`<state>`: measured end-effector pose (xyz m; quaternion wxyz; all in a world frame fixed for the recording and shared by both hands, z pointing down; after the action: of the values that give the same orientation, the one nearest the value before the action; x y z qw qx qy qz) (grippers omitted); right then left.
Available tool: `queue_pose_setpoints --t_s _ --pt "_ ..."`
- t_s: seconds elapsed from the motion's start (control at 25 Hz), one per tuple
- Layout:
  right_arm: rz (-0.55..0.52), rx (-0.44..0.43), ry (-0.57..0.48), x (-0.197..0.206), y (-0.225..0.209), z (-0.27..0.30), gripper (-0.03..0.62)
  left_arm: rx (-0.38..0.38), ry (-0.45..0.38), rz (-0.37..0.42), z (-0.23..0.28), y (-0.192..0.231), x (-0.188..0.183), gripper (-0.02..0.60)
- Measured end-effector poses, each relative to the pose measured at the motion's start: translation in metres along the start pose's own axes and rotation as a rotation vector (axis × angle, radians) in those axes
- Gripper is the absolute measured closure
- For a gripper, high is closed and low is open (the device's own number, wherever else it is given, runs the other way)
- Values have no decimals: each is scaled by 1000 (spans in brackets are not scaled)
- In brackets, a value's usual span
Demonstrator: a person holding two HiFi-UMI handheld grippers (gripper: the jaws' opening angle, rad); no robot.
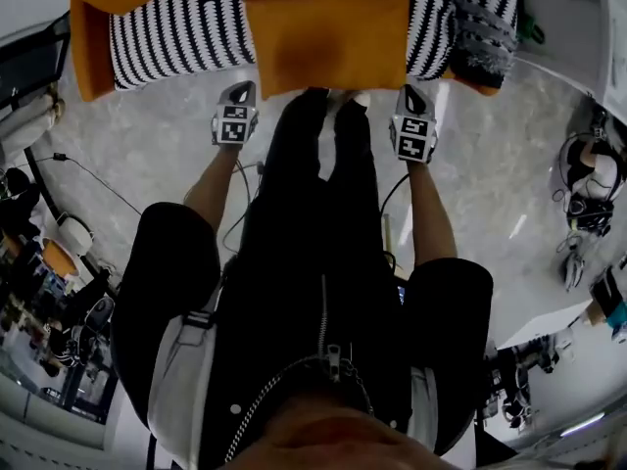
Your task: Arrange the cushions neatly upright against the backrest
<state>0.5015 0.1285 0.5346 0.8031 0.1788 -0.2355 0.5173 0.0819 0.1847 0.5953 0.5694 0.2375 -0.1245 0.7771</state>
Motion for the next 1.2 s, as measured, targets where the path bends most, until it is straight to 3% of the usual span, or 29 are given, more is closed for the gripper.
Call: queue_pose_setpoints --t_s 0.16,0.32,0.4,0.6,0.88,1.04,1.2 --pt "-19 -38 15 16 -16 26 591 -29 42 37 9 -19 16 571" --pt "-58 -55 4 25 -30 49 591 -2 91 176 31 -26 38 568" --pt "-56 -37 -10 33 -37 55 589 13 115 203 41 -27 54 557" --pt "-64 -28 -2 64 -39 81 547 -2 159 198 67 -17 88 509" --pt "-185 -71 134 135 -42 132 438 8 164 133 123 -22 125 344" --pt "-213 -95 232 173 -43 149 407 5 218 114 132 -19 157 326" --pt "-237 -104 293 198 -50 175 402 9 221 92 142 -14 169 318"
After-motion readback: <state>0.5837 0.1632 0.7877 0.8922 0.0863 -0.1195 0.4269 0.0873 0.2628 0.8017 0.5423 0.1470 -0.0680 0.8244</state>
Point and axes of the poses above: the fingertips, and each gripper's own axes: z forward along the fingers, y to its left, x out of its underside, the point moved 10 cm from there along -z, backward along the fingers, and after that the axes turned 1 degree about x, right-handed, at the moved point
